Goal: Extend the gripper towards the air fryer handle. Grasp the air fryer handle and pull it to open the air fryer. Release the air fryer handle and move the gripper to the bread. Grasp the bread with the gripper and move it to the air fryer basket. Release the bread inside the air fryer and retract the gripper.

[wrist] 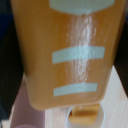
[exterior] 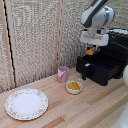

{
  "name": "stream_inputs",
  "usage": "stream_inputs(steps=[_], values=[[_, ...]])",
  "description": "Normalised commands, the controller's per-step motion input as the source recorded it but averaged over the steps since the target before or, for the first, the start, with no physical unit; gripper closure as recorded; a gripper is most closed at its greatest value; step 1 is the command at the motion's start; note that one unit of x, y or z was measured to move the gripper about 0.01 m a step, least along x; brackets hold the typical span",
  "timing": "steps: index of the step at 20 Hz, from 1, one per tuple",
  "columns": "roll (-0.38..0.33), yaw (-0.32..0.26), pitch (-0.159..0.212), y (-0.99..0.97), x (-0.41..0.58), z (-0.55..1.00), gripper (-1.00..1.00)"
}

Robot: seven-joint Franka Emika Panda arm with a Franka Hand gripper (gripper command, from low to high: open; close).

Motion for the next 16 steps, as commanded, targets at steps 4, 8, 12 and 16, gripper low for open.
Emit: stream_inputs(steps=[4,8,12,16], values=[[0.08,0.012,-0.051,-0.64,0.156,-0.21,1.0],[0.037,-0.051,-0.054,0.09,0.172,-0.39,1.0],[-0.002,-0.123,-0.102,0.41,0.0,-0.3,1.0],[0.0,-0.078,-0.093,0.03,0.12,-0.17,1.0]])
